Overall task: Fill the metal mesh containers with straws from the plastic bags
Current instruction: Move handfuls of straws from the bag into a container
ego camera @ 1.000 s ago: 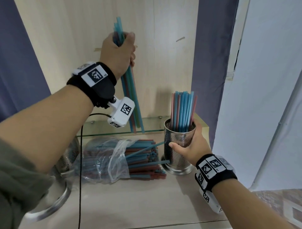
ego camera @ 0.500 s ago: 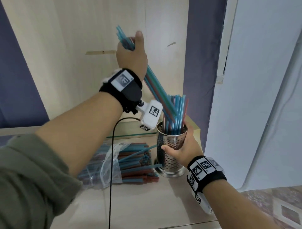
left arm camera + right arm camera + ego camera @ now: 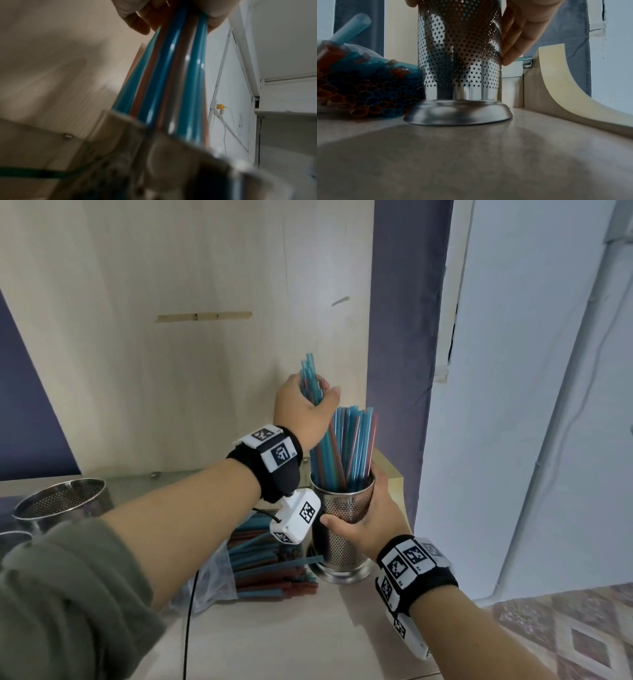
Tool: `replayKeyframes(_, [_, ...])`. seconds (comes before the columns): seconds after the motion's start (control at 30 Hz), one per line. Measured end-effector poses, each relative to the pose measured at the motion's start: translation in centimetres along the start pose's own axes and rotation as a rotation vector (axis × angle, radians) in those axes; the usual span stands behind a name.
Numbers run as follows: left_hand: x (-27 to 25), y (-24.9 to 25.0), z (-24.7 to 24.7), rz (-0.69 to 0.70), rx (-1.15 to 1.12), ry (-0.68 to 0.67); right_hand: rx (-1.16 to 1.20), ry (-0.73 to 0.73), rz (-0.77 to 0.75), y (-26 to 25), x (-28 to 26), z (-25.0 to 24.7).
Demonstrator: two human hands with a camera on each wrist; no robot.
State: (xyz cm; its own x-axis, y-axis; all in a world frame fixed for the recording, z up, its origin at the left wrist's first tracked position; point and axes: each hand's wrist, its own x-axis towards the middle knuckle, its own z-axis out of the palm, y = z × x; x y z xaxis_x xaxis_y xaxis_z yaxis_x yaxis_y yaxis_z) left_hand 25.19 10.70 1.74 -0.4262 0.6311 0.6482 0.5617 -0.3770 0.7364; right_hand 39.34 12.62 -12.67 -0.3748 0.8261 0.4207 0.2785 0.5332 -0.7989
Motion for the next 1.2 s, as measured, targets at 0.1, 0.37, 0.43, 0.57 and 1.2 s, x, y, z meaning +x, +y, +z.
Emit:
replayKeyframes(0.1, [-0.6,-1.3,0.6,-0.016,0.163,-0.043,-0.006,0.016,-0.015,0.0,0.0,0.1])
replayKeyframes(0.37, [-1.1,-2.7,0.6,0.027,0.236,-0.178,0.007,0.004,-0.018,-0.1,0.0,0.0])
replayKeyframes(0.43, [-1.4,-2.8,0.5,0.012,0.152,-0.222,0.001,0.007,-0.022,-0.1,0.0,0.1])
replayKeyframes(0.57, [-2.1,-3.6,0.6,-0.165,0.021,-0.295,-0.02,0.014,-0.031,0.0,-0.1,0.1])
replayKeyframes(1.2, [-5.9,-3.7,-9.9,-0.081,0.602,-0.616,-0.028,0.023,-0.038,-0.3,-0.1,0.0])
